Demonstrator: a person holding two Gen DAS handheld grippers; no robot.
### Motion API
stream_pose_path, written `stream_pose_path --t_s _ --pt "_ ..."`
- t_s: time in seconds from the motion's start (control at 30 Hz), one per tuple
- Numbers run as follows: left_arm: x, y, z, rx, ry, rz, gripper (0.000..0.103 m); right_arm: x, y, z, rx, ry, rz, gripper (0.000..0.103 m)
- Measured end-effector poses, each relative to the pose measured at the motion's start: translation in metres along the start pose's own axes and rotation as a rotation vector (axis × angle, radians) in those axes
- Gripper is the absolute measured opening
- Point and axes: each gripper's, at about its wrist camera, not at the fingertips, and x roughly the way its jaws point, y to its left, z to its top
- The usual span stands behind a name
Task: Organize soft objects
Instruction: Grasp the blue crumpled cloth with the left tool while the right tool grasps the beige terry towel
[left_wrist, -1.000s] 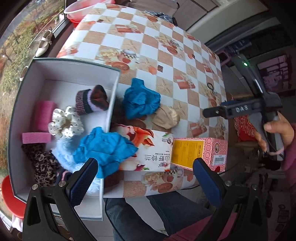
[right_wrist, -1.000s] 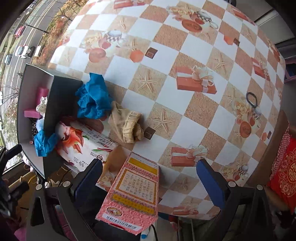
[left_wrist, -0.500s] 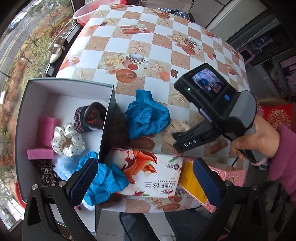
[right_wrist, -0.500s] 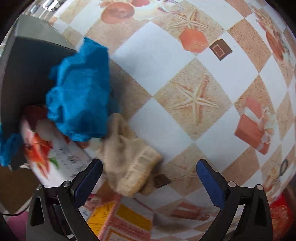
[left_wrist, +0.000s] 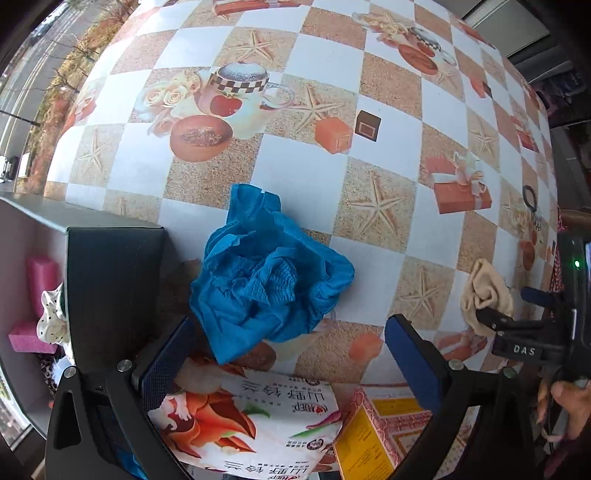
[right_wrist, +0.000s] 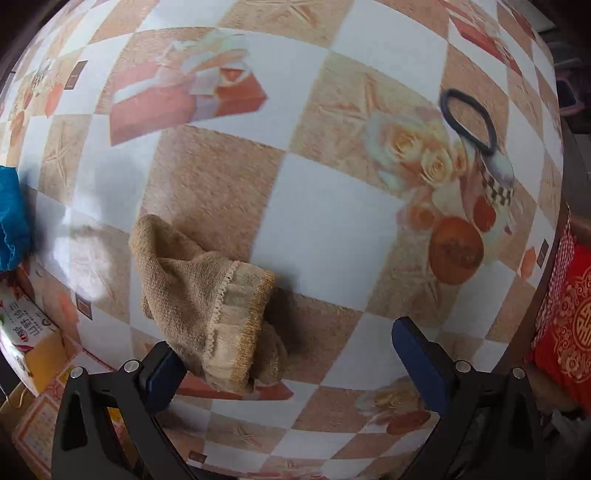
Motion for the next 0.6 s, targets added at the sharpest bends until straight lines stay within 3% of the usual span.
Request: stream_pose_path --t_s 0.1,0.27,0.47,0.53,0.6 --pt "0.01 -0.002 0.009 -0.023 0.028 -0.005 0.102 -0.004 -0.012 -0.013 0.046 -0.042 0.055 0.102" --pt "0.026 -0.003 0.017 -0.04 0.052 0.014 0.102 -0.025 -0.012 -0.032 0.021 -0.2 0.157 0.102" --pt "0.054 0.005 0.017 -0.085 0.101 -0.007 0.102 -0.012 0.015 -0.024 -0.043 -0.197 0.103 0.102" --pt "0.061 0.005 0.016 -0.078 0.112 0.012 0.102 -0.003 0.017 -0.025 -0.038 -0.192 0.049 0.103" --pt "0.066 0.002 0.013 -0.057 0.113 0.052 0.103 0.001 0.014 -0.032 -0.034 -0.206 0.053 0.103"
